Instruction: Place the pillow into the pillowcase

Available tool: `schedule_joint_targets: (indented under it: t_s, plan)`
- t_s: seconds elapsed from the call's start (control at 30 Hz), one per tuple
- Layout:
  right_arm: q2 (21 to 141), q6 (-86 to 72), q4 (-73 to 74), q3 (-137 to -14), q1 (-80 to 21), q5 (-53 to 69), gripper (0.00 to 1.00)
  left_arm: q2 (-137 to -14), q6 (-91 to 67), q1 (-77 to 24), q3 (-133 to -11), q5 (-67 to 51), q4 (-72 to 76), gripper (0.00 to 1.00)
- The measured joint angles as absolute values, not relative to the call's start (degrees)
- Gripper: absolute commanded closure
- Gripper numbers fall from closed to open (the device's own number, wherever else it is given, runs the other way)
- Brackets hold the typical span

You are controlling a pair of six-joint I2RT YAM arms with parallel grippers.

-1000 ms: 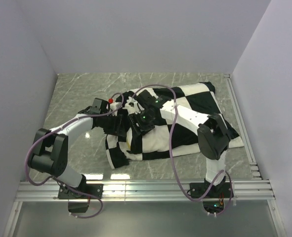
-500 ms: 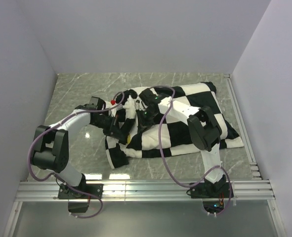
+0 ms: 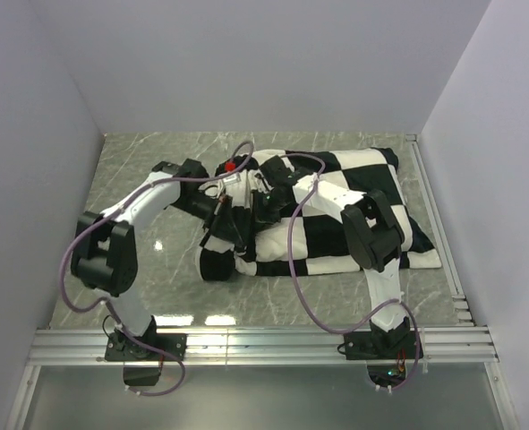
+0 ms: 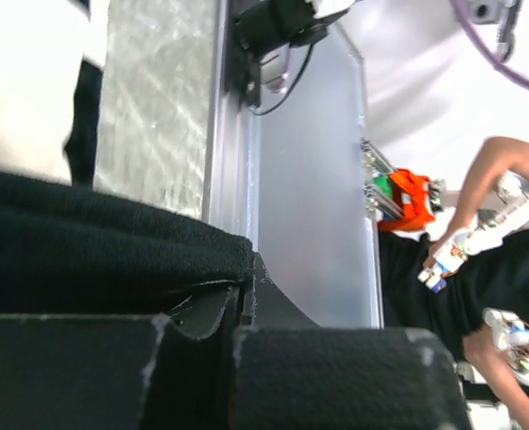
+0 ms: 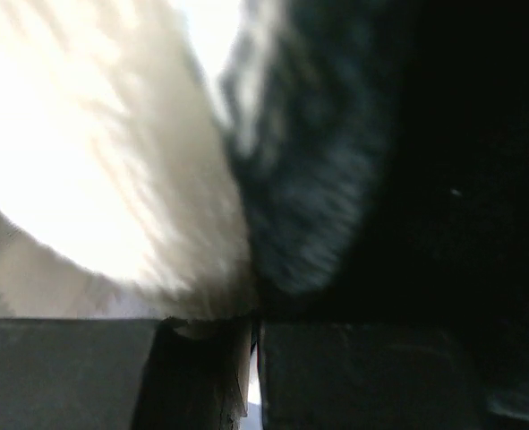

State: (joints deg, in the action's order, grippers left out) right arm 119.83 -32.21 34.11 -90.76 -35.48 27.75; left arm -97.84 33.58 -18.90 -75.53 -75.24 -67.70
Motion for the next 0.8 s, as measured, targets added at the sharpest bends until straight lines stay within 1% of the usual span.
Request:
schedule_joint_targets:
  t_s: [0.2,0.23,0.27,0.33,0.37,0.4,0.43,0.47,0.5,0.53,0.57,0.6,0.63,0.73,0.8]
  plan:
    - [113.6,-33.5,27.0,-81.1,-35.4,32.8,1.0,-111.8,39.3,-20.3,-86.7,-80.2,-72.4,0.99]
    - [112.0,-33.3,26.5,-79.8,-35.3,33.3,1.0,-113.7,39.9,-20.1,-87.2,-80.7,-73.0,0.95]
    - [110.7,-32.9,26.5,-79.1,-35.1,33.6,1.0,-115.5,40.1,-19.7,-87.6,-81.0,-73.6,0.83]
    - [107.6,-31.5,27.1,-78.1,-34.5,33.9,1.0,-117.9,37.0,-18.7,-87.5,-79.9,-72.2,0.71]
    - [106.1,-30.7,27.6,-78.0,-34.2,34.0,0.98,-118.2,33.3,-18.3,-86.7,-78.2,-69.2,0.6]
    - [104.8,-29.9,28.2,-78.0,-33.8,34.0,0.92,-117.8,27.4,-17.9,-84.9,-75.3,-64.3,0.56]
    - [103.7,-29.1,28.6,-77.9,-33.5,34.0,0.89,-117.0,23.3,-17.6,-83.3,-72.9,-60.7,0.52]
    - [102.8,-28.4,28.8,-77.7,-33.3,33.9,0.85,-115.9,19.4,-17.3,-81.4,-69.4,-57.0,0.44]
    - [101.8,-27.8,28.9,-77.3,-33.2,33.6,0.77,-114.7,16.2,-17.2,-80.4,-66.5,-55.1,0.22]
    - [101.3,-27.4,29.2,-76.9,-33.1,33.4,0.63,-113.5,13.9,-17.3,-80.3,-63.6,-53.6,0.05]
    - [100.5,-27.0,29.5,-76.3,-33.1,33.1,0.58,-112.4,12.2,-17.2,-80.4,-61.8,-52.4,0.01]
    - [99.6,-26.2,29.9,-75.5,-33.1,32.7,0.55,-110.5,10.1,-17.0,-80.5,-59.4,-50.9,0.01]
    - [98.7,-25.5,30.3,-74.8,-33.0,32.1,0.55,-108.7,8.9,-16.9,-80.5,-57.8,-50.1,0.01]
    - [95.9,-22.7,32.6,-73.3,-32.6,29.4,0.6,-99.8,7.4,-15.1,-79.7,-51.9,-47.1,0.01]
    - [94.5,-20.8,34.0,-72.9,-32.2,27.1,0.6,-91.7,7.4,-12.8,-78.0,-48.2,-44.7,0.01]
